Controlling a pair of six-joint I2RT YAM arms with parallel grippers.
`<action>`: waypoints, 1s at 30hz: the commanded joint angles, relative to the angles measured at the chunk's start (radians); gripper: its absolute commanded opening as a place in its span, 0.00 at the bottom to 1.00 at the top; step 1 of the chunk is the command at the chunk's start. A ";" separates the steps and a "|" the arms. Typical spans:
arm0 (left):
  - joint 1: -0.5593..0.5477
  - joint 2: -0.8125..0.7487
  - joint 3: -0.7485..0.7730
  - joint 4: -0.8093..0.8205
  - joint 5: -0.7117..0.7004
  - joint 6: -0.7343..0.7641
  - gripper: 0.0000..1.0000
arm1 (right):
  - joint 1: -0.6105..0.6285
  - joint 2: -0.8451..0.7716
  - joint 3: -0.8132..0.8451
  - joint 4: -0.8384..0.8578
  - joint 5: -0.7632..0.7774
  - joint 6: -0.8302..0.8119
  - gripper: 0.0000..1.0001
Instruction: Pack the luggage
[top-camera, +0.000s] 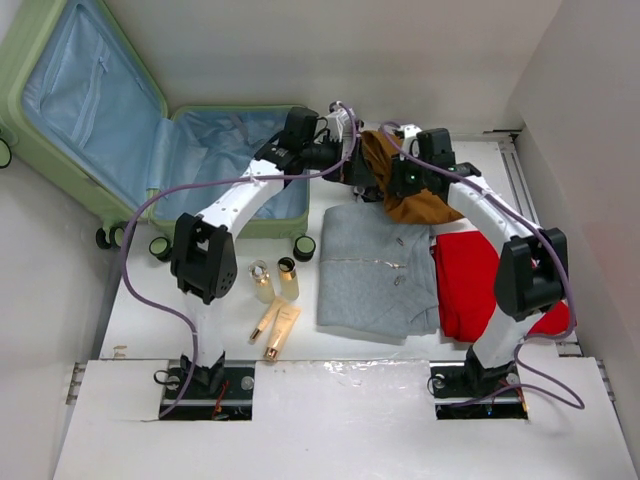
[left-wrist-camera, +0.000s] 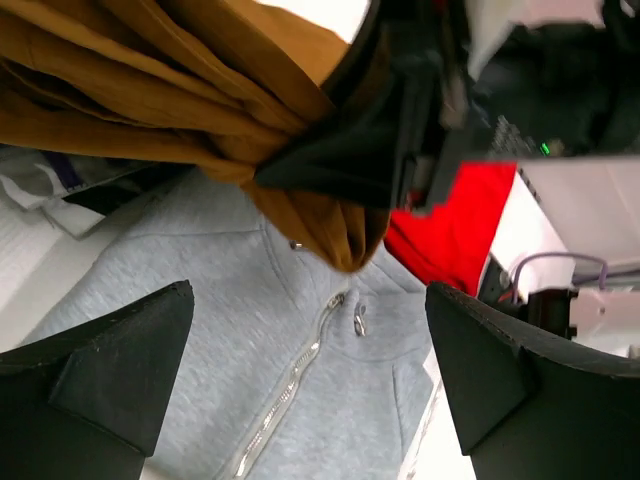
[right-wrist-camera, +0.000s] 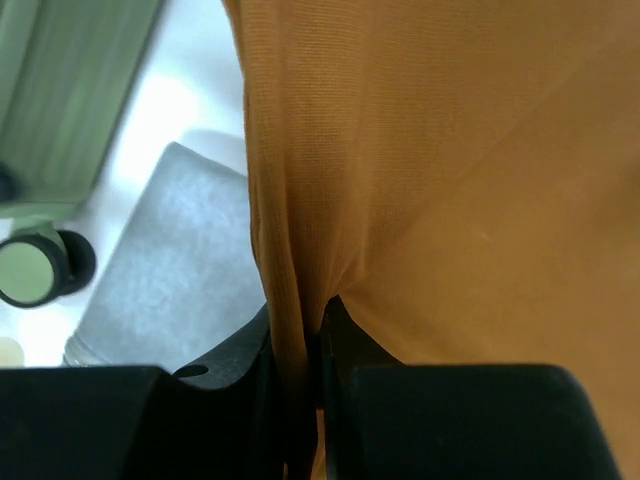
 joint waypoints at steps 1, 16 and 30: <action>0.000 0.038 -0.014 0.072 -0.040 -0.121 1.00 | 0.040 -0.007 0.041 0.260 -0.103 0.057 0.00; 0.045 0.138 -0.161 0.518 0.084 -0.566 1.00 | -0.008 -0.027 -0.030 0.329 -0.220 0.080 0.00; 0.045 0.228 -0.206 0.930 0.051 -0.875 1.00 | 0.012 -0.007 -0.117 0.385 -0.312 -0.043 0.00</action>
